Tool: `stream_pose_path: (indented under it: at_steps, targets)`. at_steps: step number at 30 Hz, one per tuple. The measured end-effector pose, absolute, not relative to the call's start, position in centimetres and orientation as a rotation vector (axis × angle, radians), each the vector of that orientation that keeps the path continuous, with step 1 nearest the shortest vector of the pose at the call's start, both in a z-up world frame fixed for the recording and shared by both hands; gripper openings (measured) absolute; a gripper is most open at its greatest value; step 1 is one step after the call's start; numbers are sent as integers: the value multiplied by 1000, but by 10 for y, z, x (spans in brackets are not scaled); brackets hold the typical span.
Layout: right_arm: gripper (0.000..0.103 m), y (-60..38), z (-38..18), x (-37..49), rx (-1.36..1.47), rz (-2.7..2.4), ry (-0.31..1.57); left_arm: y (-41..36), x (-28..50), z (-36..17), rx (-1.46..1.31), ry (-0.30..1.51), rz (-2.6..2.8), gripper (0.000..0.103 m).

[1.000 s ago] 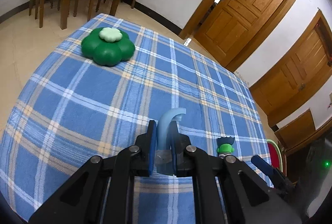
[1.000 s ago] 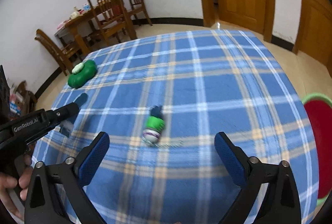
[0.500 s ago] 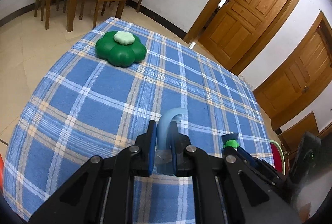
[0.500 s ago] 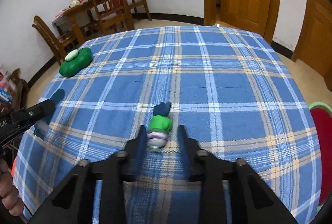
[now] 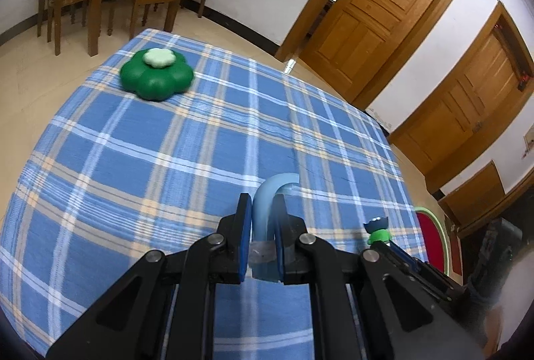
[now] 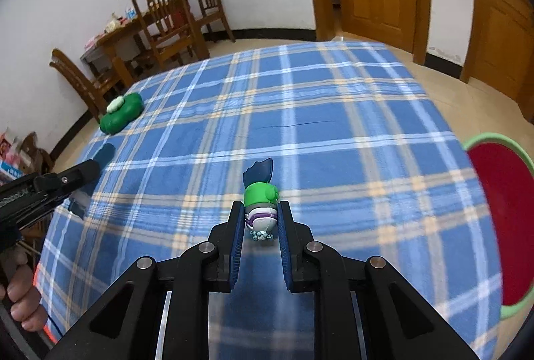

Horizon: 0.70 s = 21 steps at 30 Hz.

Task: Collect trash
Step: 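Carry the blue hook and green-capped bottle over the red bucket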

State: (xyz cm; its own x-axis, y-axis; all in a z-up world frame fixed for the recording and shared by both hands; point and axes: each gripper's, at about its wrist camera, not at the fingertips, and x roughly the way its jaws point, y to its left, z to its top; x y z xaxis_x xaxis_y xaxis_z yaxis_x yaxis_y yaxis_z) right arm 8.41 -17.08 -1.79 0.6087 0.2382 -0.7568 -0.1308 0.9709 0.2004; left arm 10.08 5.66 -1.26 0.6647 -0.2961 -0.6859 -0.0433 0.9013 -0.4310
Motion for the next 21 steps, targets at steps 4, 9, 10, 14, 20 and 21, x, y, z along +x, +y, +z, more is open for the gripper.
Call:
stream_pose_path:
  at_steps: [4, 9, 10, 14, 20, 21]
  targets:
    - [19, -193, -7, 69, 159, 189, 861, 40, 97, -5, -419, 835, -182, 12]
    - [19, -220, 7, 49, 185, 152, 821, 16, 94, 4, -402, 839, -238, 12]
    - [19, -225, 9, 45, 191, 144, 814, 11, 93, 6, -396, 840, -247, 12]
    - [19, -249, 18, 32, 216, 106, 784, -11, 91, 11, -386, 852, -297, 12]
    - [19, -286, 25, 13, 252, 42, 751, -42, 90, 17, -364, 866, -361, 12]
    - [20, -291, 25, 11, 257, 33, 747, -49, 90, 18, -357, 868, -375, 12]
